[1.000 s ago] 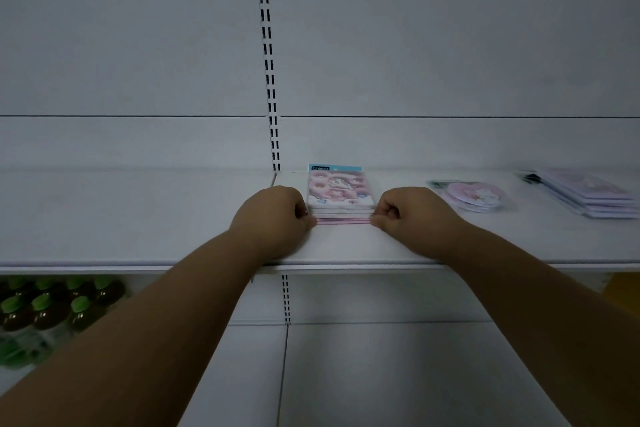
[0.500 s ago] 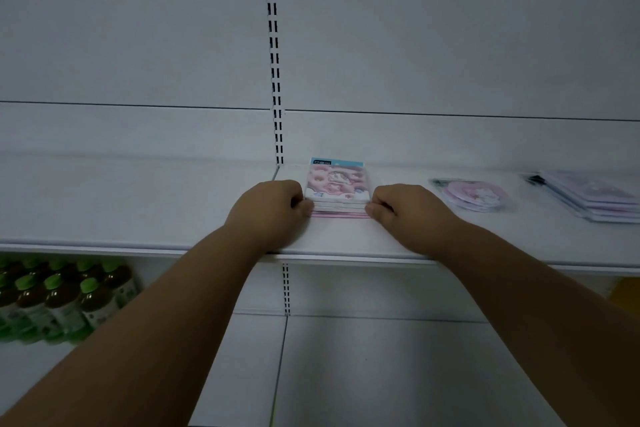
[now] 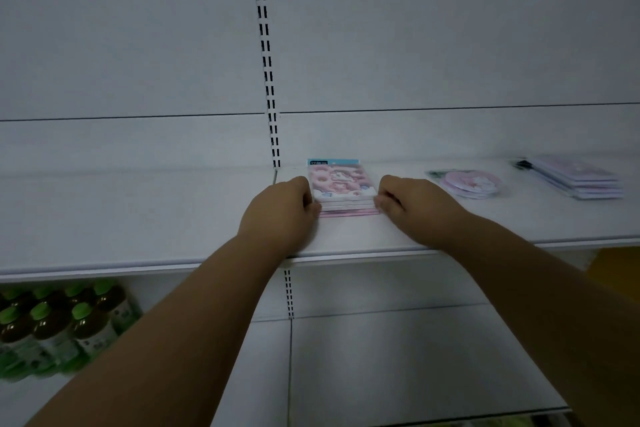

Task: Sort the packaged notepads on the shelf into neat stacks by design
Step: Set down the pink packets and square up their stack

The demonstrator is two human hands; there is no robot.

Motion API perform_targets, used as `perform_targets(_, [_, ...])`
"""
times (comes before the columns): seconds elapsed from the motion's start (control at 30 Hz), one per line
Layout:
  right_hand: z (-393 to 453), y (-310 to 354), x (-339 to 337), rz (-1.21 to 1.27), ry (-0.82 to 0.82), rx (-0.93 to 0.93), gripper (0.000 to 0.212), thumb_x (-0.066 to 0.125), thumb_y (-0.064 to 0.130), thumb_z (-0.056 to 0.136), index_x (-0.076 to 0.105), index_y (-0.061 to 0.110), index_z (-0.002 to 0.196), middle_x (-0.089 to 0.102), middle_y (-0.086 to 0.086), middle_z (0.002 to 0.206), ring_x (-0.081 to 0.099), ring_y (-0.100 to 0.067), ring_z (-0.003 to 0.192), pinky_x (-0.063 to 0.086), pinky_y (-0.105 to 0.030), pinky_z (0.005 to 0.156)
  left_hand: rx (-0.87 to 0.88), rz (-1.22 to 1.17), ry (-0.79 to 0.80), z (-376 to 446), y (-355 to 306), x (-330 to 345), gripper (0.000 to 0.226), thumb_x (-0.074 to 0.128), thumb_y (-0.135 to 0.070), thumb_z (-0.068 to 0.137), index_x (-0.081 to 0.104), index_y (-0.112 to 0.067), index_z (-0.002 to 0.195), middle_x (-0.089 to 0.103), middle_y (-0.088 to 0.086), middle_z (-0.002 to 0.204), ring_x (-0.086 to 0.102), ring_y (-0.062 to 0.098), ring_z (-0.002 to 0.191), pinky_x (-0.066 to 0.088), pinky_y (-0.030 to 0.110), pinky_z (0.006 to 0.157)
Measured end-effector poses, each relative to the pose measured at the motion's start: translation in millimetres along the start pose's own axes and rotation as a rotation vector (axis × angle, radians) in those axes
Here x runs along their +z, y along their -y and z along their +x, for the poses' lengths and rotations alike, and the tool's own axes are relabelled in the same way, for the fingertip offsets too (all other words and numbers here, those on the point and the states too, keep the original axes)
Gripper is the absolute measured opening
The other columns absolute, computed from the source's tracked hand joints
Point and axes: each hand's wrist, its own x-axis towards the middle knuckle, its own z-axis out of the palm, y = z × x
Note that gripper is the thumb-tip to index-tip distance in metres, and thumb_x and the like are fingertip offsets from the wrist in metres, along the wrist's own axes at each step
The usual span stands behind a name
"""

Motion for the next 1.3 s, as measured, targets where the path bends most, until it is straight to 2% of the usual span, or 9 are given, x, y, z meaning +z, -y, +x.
perform_targets(0.17, [1,-4,1,0.057,-0.016,0.003,0.019,0.047,0.032,0.099,0.053,0.018,0.089,0.055,0.004,0.079,0.052,-0.020,0.076,0.034,-0.029,0.065,0.017,0.004,-0.018,-2,-2,-1,0.019,0.053,-0.032,0.097,0.056,-0.018,0.085,0.059,-0.001,0.079,0.054,0.020,0.076,0.037,0.029,0.065])
perform_targets(0.37, [2,-7,2,0.116,0.002,0.012,0.015,0.055,0.032,0.095,0.060,0.019,0.091,0.061,0.003,0.081,0.055,-0.019,0.078,0.042,-0.032,0.069,-0.029,-0.002,-0.003,-2,-2,-2,0.019,0.053,-0.034,0.096,0.055,-0.019,0.084,0.058,-0.002,0.078,0.056,0.020,0.080,0.037,0.029,0.066])
perform_targets(0.47, [3,-10,4,0.132,-0.011,0.026,0.013,0.057,0.033,0.094,0.058,0.023,0.086,0.056,0.009,0.074,0.053,-0.014,0.074,0.037,-0.029,0.063,-0.050,-0.015,-0.001,-3,-3,-2,0.021,0.056,-0.040,0.093,0.057,-0.020,0.086,0.061,-0.003,0.081,0.056,0.018,0.081,0.039,0.029,0.067])
perform_targets(0.67, [3,-11,3,0.110,-0.013,0.036,0.017,0.057,0.035,0.094,0.060,0.020,0.086,0.052,0.011,0.070,0.049,-0.012,0.071,0.034,-0.027,0.060,-0.081,-0.094,0.020,-3,0,-4,0.015,0.062,-0.036,0.089,0.063,-0.021,0.087,0.065,-0.005,0.083,0.059,0.017,0.083,0.046,0.029,0.071])
perform_targets(0.83, [4,-10,4,0.088,0.002,0.039,0.018,0.060,0.033,0.092,0.064,0.017,0.084,0.056,0.007,0.076,0.052,-0.015,0.077,0.036,-0.027,0.067,-0.082,0.010,0.067,-3,-2,-5,0.021,0.064,-0.042,0.089,0.065,-0.021,0.084,0.066,-0.003,0.082,0.059,0.019,0.082,0.043,0.027,0.070])
perform_targets(1.0, [4,-9,2,0.090,0.010,0.039,0.019,0.061,0.031,0.092,0.067,0.014,0.087,0.064,0.000,0.083,0.056,-0.018,0.080,0.039,-0.027,0.069,-0.083,-0.032,0.079,-1,0,-5,0.019,0.064,-0.039,0.089,0.067,-0.021,0.084,0.065,-0.003,0.083,0.058,0.018,0.080,0.041,0.027,0.069])
perform_targets(1.3, [0,-6,-5,0.093,0.060,0.063,0.016,0.060,0.026,0.092,0.069,0.012,0.090,0.068,-0.001,0.087,0.059,-0.018,0.082,0.047,-0.029,0.074,-0.050,-0.004,0.176,1,-2,-12,0.019,0.059,-0.033,0.091,0.069,-0.017,0.088,0.068,0.001,0.086,0.062,0.020,0.084,0.046,0.029,0.072])
